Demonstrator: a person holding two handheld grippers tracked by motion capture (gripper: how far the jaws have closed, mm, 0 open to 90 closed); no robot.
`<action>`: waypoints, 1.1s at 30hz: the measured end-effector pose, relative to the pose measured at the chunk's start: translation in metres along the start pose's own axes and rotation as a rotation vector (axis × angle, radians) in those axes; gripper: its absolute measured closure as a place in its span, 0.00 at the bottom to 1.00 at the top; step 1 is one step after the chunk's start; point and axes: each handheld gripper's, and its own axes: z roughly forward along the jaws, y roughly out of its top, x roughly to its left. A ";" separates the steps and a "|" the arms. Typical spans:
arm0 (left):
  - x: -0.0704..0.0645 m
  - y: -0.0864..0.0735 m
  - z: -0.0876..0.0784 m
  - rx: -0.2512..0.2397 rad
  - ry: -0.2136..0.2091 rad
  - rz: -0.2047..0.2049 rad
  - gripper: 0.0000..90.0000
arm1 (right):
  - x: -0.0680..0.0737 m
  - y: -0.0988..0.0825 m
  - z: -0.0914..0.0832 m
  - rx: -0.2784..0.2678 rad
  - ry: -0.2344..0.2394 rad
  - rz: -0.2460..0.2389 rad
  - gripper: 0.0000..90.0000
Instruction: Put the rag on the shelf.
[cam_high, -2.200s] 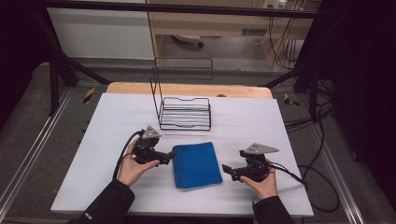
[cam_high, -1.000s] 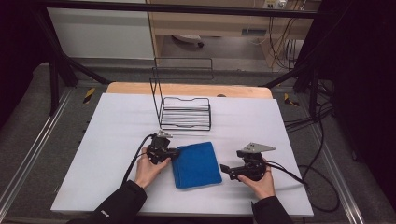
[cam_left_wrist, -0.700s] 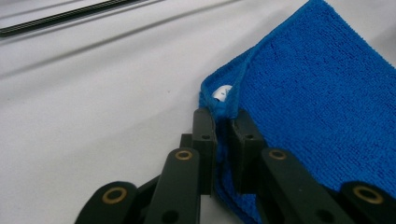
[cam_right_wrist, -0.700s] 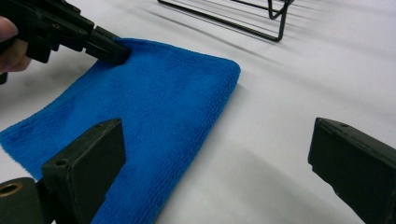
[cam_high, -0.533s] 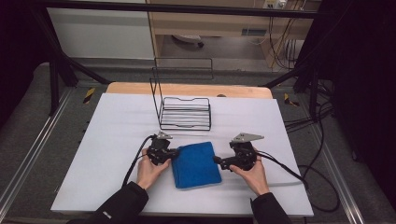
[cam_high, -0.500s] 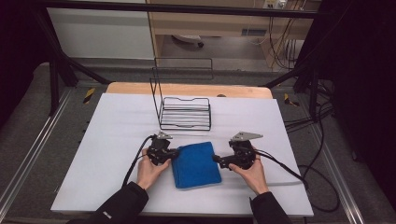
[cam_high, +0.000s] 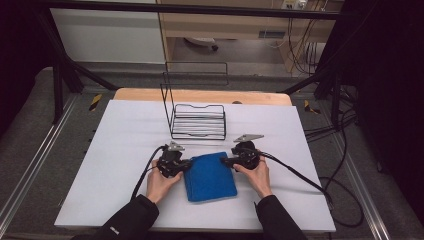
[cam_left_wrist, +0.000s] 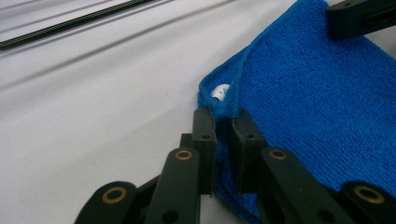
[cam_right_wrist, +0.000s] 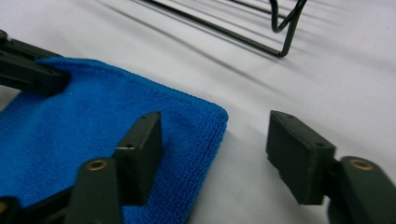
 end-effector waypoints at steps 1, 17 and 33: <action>0.000 0.000 0.000 -0.001 -0.001 0.000 0.91 | 0.000 -0.001 0.002 0.004 0.000 -0.002 0.44; 0.005 0.000 0.000 0.000 -0.032 -0.003 0.90 | 0.001 -0.002 0.004 0.047 0.037 0.057 0.79; 0.008 0.002 -0.006 -0.005 -0.067 -0.054 0.94 | 0.003 0.000 -0.005 0.049 0.083 0.079 0.96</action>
